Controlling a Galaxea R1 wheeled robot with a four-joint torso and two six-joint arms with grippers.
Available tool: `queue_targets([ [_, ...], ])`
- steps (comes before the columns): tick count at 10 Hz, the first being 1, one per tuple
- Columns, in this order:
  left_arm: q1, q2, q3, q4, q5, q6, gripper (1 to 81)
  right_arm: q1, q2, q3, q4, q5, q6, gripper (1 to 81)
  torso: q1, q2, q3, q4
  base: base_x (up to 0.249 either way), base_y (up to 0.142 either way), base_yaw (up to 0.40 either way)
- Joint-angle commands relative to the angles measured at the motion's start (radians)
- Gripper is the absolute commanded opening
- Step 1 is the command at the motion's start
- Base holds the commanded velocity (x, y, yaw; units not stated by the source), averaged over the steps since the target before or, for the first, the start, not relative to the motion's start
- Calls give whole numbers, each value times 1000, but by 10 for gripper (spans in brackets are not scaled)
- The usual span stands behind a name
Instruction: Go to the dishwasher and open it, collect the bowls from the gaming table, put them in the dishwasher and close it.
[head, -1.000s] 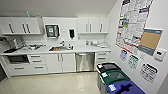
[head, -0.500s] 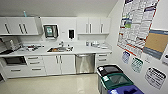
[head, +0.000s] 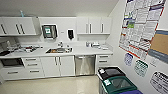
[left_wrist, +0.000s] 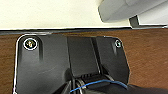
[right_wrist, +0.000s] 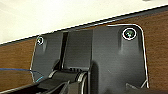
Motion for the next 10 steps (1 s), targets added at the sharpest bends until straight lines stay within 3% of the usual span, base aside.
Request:
queue_targets([
  [1, -57, -7, 12, -4, 47, 2, 811, 58, -10, 6, -2, -50, 0, 811, 0, -1, 0, 0, 178, 0, 0],
  [10, -58, -7, 13, -4, 47, 2, 811, 59, -8, 6, -2, -51, -2, 811, -1, -1, 0, 0, 175, 0, 0],
])
